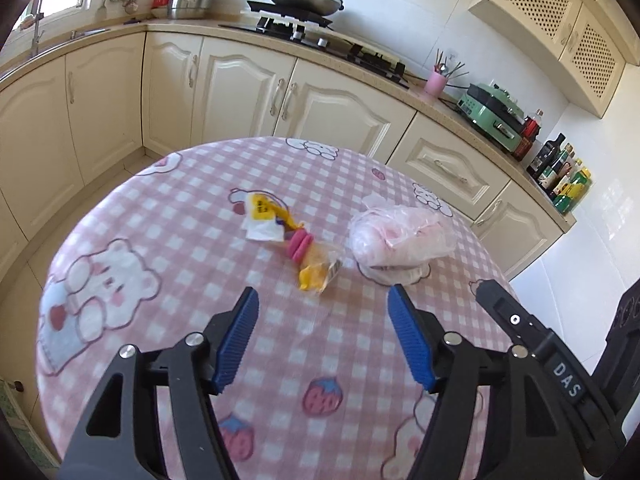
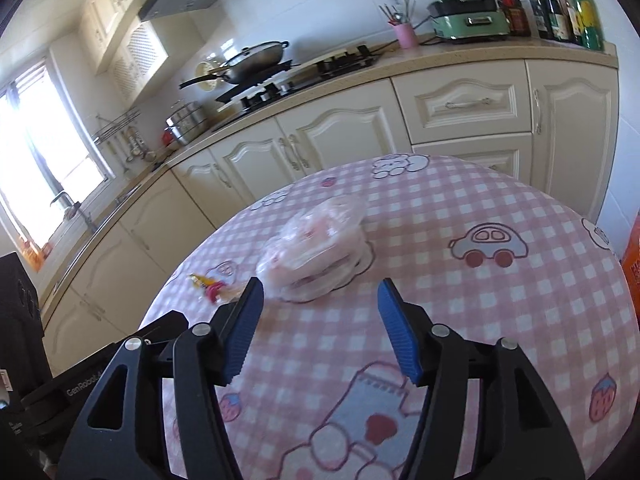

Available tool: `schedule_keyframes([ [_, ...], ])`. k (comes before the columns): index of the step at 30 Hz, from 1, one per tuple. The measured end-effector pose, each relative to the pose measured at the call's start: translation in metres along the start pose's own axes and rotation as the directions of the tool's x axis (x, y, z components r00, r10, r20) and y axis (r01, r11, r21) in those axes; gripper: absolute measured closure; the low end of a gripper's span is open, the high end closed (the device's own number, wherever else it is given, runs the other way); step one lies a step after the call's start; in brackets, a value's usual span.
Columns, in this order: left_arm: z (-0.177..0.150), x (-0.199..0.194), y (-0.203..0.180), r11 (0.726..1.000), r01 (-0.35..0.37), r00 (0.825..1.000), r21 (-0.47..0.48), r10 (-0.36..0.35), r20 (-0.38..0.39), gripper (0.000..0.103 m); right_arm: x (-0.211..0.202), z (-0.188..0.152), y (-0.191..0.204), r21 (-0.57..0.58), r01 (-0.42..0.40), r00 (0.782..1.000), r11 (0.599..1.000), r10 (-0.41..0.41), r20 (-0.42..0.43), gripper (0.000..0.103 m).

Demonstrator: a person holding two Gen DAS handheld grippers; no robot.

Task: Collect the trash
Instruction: 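Grasp the yellow and pink wrappers with the left tool while the right tool grasps the clear plastic bag, then carry the wrappers and clear bag with both tools over the blue bin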

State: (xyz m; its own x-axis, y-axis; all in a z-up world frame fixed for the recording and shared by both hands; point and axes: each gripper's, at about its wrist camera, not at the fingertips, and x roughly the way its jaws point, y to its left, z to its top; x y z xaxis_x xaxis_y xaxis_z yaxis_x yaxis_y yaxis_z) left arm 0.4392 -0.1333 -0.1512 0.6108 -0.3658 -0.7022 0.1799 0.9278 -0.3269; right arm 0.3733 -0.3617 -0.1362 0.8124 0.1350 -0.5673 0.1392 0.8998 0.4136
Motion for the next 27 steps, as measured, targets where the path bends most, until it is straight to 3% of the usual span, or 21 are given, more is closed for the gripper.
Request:
schedule_keyframes([
  [6, 0.020, 0.042, 0.001, 0.999, -0.017, 0.999, -0.042, 0.015, -0.029, 0.037, 0.026, 0.018, -0.017, 0.072, 0.008, 1.000, 0.997, -0.007, -0.018, 0.035],
  [11, 0.034, 0.065, 0.010, 0.996, -0.041, 0.998, -0.084, 0.038, -0.046, 0.039, 0.055, 0.036, -0.021, 0.132, -0.009, 0.999, 0.991, 0.016, -0.048, 0.033],
  [12, 0.035, 0.069, 0.011, 0.995, -0.053, 0.998, -0.082, 0.049, -0.049, 0.044, 0.062, 0.039, -0.022, 0.148, -0.020, 0.998, 0.989, 0.030, -0.061, 0.033],
  [14, 0.036, 0.076, 0.014, 0.996, -0.042, 0.997, -0.079, 0.037, -0.070, 0.069, 0.075, 0.041, -0.023, 0.168, -0.016, 0.996, 0.986, 0.031, -0.087, 0.033],
  [17, 0.036, 0.077, 0.015, 0.997, -0.042, 0.997, -0.069, 0.037, -0.062, 0.072, 0.090, 0.041, -0.023, 0.184, -0.028, 0.991, 0.983, 0.051, -0.124, 0.035],
  [18, 0.036, 0.076, 0.014, 0.997, -0.051, 0.997, -0.054, 0.047, -0.057, 0.073, 0.091, 0.040, -0.022, 0.169, -0.033, 0.990, 0.985, 0.055, -0.127, 0.050],
  [19, 0.036, 0.075, 0.012, 0.998, -0.054, 0.997, -0.037, 0.052, -0.053, 0.074, 0.090, 0.040, -0.020, 0.152, -0.050, 0.990, 0.987, 0.069, -0.124, 0.059],
  [21, 0.035, 0.070, 0.009, 0.999, -0.041, 0.998, -0.025, 0.039, -0.043, 0.075, 0.085, 0.042, -0.015, 0.119, -0.044, 0.992, 0.992, 0.057, -0.111, 0.069],
  [25, 0.035, 0.051, 0.006, 1.000, -0.025, 1.000, -0.009, 0.025, -0.015, 0.075, 0.064, 0.043, -0.001, 0.040, -0.043, 0.997, 0.998, 0.045, -0.058, 0.080],
  [26, 0.034, 0.043, 0.005, 1.000, -0.024, 1.000, -0.002, 0.024, -0.003, 0.075, 0.059, 0.043, 0.002, 0.029, -0.046, 0.998, 0.999, 0.047, -0.044, 0.088],
  [27, 0.034, 0.036, 0.005, 1.000, -0.022, 1.000, 0.003, 0.022, 0.008, 0.075, 0.054, 0.043, 0.005, 0.020, -0.050, 0.998, 0.999, 0.050, -0.034, 0.088],
])
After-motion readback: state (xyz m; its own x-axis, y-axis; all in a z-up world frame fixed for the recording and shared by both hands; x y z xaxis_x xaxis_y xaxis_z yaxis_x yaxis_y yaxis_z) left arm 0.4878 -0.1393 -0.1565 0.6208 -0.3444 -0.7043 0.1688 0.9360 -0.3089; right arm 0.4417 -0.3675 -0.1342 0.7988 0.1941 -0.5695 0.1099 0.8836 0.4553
